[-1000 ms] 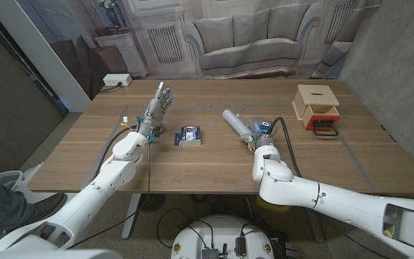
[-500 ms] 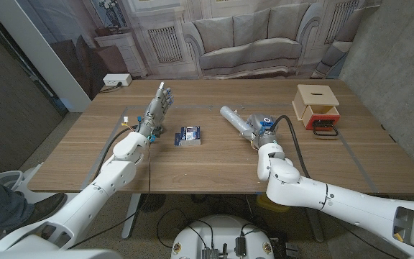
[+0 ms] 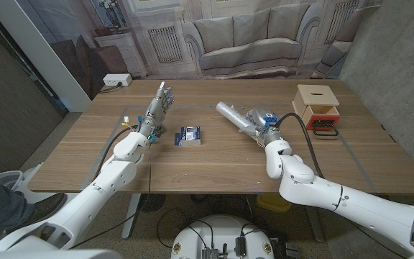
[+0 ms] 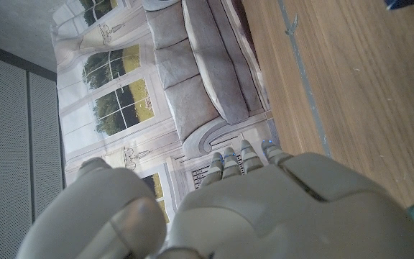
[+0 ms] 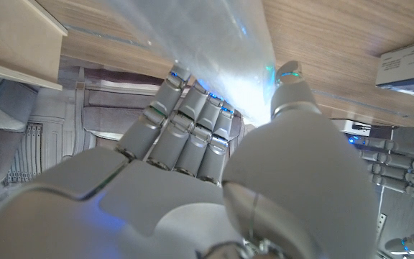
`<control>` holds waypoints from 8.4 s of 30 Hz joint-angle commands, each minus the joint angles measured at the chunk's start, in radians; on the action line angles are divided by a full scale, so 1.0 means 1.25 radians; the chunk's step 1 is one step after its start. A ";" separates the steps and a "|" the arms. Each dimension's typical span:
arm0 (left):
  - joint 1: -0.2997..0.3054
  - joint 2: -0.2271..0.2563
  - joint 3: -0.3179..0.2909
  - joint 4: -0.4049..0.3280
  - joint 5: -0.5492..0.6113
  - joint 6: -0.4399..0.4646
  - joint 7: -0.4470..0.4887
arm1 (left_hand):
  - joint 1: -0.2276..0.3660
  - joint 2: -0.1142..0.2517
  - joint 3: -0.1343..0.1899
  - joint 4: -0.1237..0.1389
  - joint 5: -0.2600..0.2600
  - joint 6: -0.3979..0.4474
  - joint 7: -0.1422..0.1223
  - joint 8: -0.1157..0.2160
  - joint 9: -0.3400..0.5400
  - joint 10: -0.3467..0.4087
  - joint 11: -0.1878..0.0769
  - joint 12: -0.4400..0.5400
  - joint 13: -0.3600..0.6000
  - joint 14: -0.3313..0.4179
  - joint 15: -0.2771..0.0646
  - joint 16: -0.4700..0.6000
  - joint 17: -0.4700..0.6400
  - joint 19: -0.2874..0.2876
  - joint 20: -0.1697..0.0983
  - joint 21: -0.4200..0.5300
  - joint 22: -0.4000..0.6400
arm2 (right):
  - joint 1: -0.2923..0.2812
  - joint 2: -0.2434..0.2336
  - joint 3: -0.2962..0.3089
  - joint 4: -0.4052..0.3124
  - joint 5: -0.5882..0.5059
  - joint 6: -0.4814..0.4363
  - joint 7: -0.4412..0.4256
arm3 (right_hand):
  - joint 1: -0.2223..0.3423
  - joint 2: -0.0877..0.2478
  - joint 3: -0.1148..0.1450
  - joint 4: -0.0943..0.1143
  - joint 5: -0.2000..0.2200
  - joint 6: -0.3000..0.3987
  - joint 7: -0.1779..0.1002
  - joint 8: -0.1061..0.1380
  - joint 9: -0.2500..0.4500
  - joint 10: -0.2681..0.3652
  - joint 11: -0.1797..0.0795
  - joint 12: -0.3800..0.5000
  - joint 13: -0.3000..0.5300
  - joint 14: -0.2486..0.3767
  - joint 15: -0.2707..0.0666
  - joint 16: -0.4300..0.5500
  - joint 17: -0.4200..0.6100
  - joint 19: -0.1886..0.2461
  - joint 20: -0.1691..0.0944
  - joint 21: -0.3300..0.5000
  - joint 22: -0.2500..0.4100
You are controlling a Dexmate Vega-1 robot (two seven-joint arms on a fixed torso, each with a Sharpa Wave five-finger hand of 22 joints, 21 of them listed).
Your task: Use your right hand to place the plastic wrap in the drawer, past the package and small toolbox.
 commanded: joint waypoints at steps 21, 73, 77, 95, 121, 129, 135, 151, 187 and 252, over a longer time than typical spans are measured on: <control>0.046 0.015 -0.015 -0.044 0.001 -0.008 0.026 | 0.004 0.008 -0.009 0.003 0.007 0.000 0.003 -0.001 0.004 0.003 -0.002 0.002 0.003 0.000 0.002 0.000 0.003 -0.006 0.005 0.004 0.004 | -0.106 -0.039 0.187 0.003 -0.139 0.249 0.075 | 0.207 0.204 -0.015 0.005 0.008 0.067 -0.074 -0.006 0.031 -0.002 -0.016 -0.007 0.004 -0.011 -0.015 -0.004 0.007 -0.021 -0.073 0.019 0.005; 0.073 0.027 -0.008 -0.150 0.043 0.042 0.114 | 0.006 0.012 -0.019 0.002 0.008 0.001 0.003 -0.001 0.004 0.003 -0.004 0.001 0.003 -0.001 0.002 -0.001 0.003 -0.008 0.005 0.004 0.004 | -0.176 -0.121 0.373 0.033 -0.156 0.397 0.060 | 0.222 0.209 -0.042 0.013 0.011 0.072 -0.084 -0.012 0.042 -0.011 -0.034 -0.002 0.018 -0.025 -0.016 -0.012 0.009 -0.060 -0.074 0.065 0.008; 0.073 0.024 -0.004 -0.167 0.054 0.049 0.132 | 0.006 0.012 -0.020 0.002 0.008 0.001 0.002 -0.001 0.004 0.002 -0.002 0.001 0.003 -0.001 0.002 -0.001 0.003 -0.008 0.005 0.004 0.004 | -0.190 -0.143 0.397 0.028 -0.146 0.399 0.057 | 0.223 0.210 -0.044 0.014 0.011 0.072 -0.084 -0.012 0.043 -0.010 -0.030 -0.002 0.018 -0.026 -0.016 -0.012 0.008 -0.063 -0.074 0.069 0.008; 0.063 -0.006 0.014 -0.181 0.088 0.050 0.175 | 0.007 0.014 -0.024 0.001 0.009 0.001 0.003 -0.001 0.004 0.000 -0.005 0.000 0.003 -0.002 0.001 -0.001 0.003 -0.008 0.005 0.004 0.004 | -0.270 -0.229 0.496 -0.018 -0.137 0.357 0.048 | 0.225 0.212 -0.051 0.017 0.012 0.072 -0.086 -0.014 0.045 -0.011 -0.036 -0.001 0.018 -0.026 -0.016 -0.011 0.010 -0.073 -0.074 0.084 0.007; 0.020 -0.049 0.035 -0.118 0.096 0.029 0.168 | 0.008 0.016 -0.029 0.001 0.009 0.002 0.003 -0.001 0.004 0.000 -0.005 0.000 0.003 -0.003 0.001 -0.001 0.003 -0.010 0.005 0.004 0.004 | -0.351 -0.384 0.621 -0.082 -0.131 0.245 0.176 | 0.230 0.213 -0.061 0.021 0.013 0.072 -0.088 -0.016 0.047 -0.012 -0.035 0.000 0.020 -0.028 -0.016 -0.012 0.010 -0.086 -0.073 0.108 0.003; 0.034 -0.044 0.027 -0.126 0.095 0.029 0.180 | 0.009 0.016 -0.030 0.001 0.010 0.003 0.003 -0.001 0.004 0.000 -0.005 0.000 0.003 -0.003 0.001 -0.001 0.003 -0.010 0.005 0.004 0.004 | -0.387 -0.426 0.671 -0.095 -0.116 0.204 0.209 | 0.231 0.214 -0.063 0.022 0.013 0.074 -0.090 -0.016 0.047 -0.011 -0.035 0.000 0.018 -0.028 -0.016 -0.013 0.009 -0.089 -0.073 0.116 0.002; 0.032 -0.047 0.026 -0.118 0.091 0.023 0.174 | 0.009 0.017 -0.032 0.001 0.010 0.004 0.004 -0.001 0.004 0.001 -0.005 0.000 0.003 -0.004 0.001 -0.001 0.003 -0.011 0.005 0.004 0.004 | -0.385 -0.458 0.672 -0.102 -0.122 0.171 0.255 | 0.230 0.214 -0.065 0.024 0.012 0.073 -0.092 -0.018 0.047 -0.009 -0.038 0.001 0.018 -0.029 -0.016 -0.014 0.008 -0.093 -0.074 0.121 0.000; 0.016 -0.058 0.033 -0.093 0.086 0.017 0.159 | 0.010 0.018 -0.035 0.001 0.010 0.004 0.004 -0.001 0.004 -0.001 -0.002 0.000 0.003 -0.005 0.001 -0.001 0.003 -0.012 0.004 0.003 0.004 | -0.530 -0.523 0.803 -0.136 -0.127 0.096 0.310 | 0.233 0.214 -0.070 0.026 0.012 0.073 -0.093 -0.018 0.047 -0.011 -0.038 0.000 0.018 -0.030 -0.016 -0.015 0.006 -0.104 -0.073 0.143 -0.007; -0.001 -0.090 0.048 -0.039 0.079 -0.008 0.140 | 0.011 0.021 -0.042 0.000 0.011 0.004 0.004 -0.001 0.004 -0.001 -0.006 0.000 0.003 -0.006 -0.001 -0.001 0.003 -0.015 0.005 0.003 0.004 | -0.632 -0.334 1.017 -0.153 -0.435 0.274 0.634 | 0.239 0.216 -0.077 0.034 0.010 0.072 -0.098 -0.020 0.048 -0.013 -0.045 0.000 0.019 -0.038 -0.016 -0.018 0.004 -0.136 -0.073 0.201 -0.034; -0.013 -0.121 0.054 0.029 0.064 -0.032 0.123 | 0.013 0.026 -0.054 0.000 0.012 0.007 0.003 -0.001 0.004 -0.002 -0.003 0.000 0.003 -0.008 0.001 -0.001 0.003 -0.019 0.005 0.003 0.004 | -0.432 -0.351 0.859 -0.042 -0.586 0.436 0.802 | 0.242 0.215 -0.078 0.043 0.009 0.076 -0.101 -0.020 0.045 -0.016 -0.045 0.002 0.022 -0.048 -0.015 -0.020 0.003 -0.179 -0.069 0.255 -0.069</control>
